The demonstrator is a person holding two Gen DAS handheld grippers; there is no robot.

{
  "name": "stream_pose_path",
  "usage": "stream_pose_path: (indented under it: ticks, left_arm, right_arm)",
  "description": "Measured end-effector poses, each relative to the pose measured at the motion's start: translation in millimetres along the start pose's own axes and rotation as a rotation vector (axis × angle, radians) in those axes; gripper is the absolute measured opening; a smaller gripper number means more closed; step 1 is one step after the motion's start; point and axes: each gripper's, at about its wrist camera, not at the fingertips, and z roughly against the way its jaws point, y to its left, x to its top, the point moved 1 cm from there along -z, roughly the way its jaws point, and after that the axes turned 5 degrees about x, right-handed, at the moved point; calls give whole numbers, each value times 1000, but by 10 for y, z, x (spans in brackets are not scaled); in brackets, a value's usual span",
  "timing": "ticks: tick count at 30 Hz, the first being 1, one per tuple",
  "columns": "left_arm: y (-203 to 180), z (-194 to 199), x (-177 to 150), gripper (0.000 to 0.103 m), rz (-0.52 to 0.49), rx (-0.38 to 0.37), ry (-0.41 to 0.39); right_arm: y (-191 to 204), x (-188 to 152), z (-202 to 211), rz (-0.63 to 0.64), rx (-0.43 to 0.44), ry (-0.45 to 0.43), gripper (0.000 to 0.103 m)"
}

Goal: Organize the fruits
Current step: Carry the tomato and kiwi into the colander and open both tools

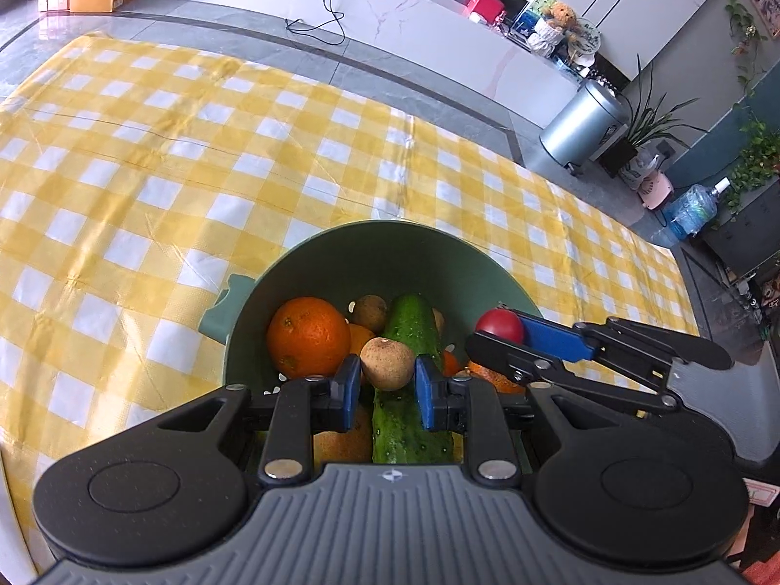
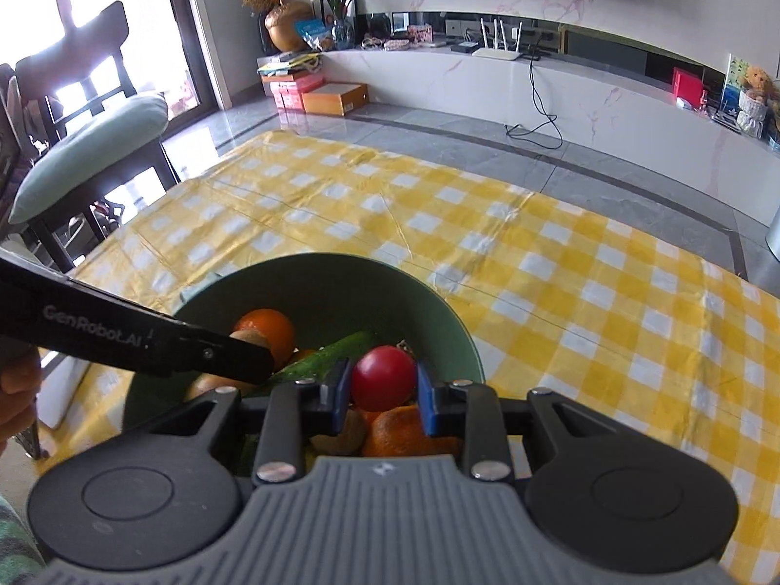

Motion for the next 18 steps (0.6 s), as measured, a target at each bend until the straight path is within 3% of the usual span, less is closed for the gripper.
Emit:
stream_pose_path:
  ticks: [10,18]
  left_arm:
    - [45,-60,7,27,45,-13,17]
    - [31,-38,-7,33,42,5,13]
  right_arm:
    - [-19,3,-177,13,-8,45,25]
    - [-58,9,-146,-19,-3,39,29]
